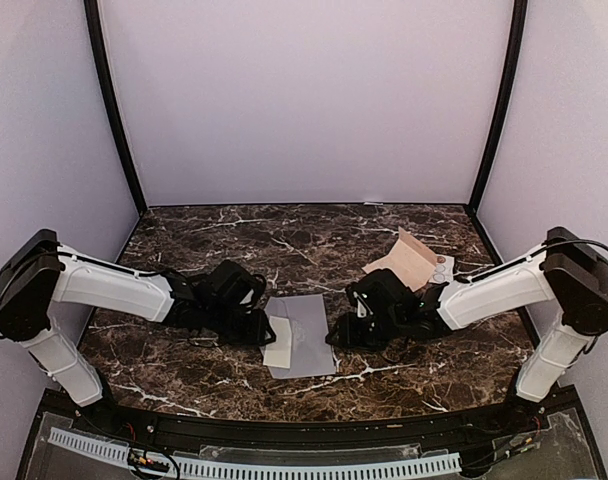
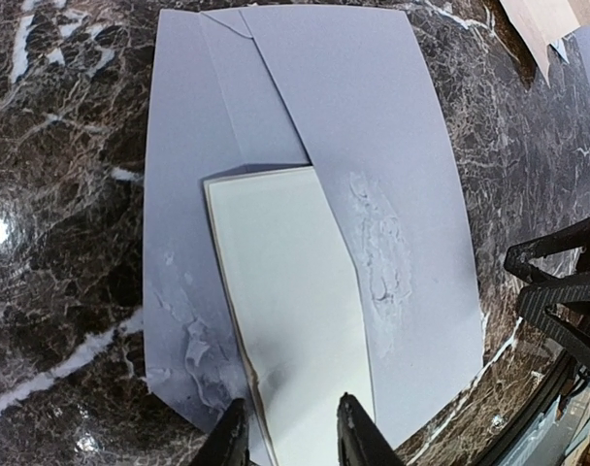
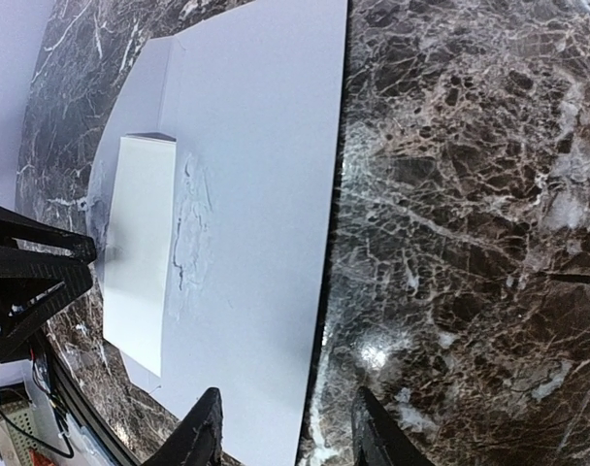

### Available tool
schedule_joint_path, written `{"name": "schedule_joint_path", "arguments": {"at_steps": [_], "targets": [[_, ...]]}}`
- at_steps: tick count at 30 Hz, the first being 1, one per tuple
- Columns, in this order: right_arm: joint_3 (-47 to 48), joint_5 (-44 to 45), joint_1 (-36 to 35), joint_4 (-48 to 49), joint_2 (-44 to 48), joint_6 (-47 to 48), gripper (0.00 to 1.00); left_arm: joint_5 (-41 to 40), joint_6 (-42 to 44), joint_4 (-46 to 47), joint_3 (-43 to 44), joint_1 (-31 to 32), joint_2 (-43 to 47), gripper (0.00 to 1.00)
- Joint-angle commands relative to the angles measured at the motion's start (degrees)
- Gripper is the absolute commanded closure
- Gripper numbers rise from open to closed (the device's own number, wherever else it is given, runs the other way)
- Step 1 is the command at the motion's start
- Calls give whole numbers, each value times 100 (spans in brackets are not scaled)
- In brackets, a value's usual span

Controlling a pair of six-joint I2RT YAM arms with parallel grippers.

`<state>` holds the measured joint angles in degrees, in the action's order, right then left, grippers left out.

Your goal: Place the letter into the envelope and seal it

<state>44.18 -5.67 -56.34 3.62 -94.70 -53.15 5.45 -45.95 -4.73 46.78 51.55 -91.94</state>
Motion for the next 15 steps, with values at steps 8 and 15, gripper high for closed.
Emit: {"name": "schedule_joint_path", "arguments": {"at_steps": [8, 15], "targets": [[-33, -91, -69, 230, -237, -90, 62, 113, -7, 85, -125, 22, -222, 72], [7, -167, -82, 296, -378, -93, 67, 130, -71, 109, -160, 22, -326, 76]]}}
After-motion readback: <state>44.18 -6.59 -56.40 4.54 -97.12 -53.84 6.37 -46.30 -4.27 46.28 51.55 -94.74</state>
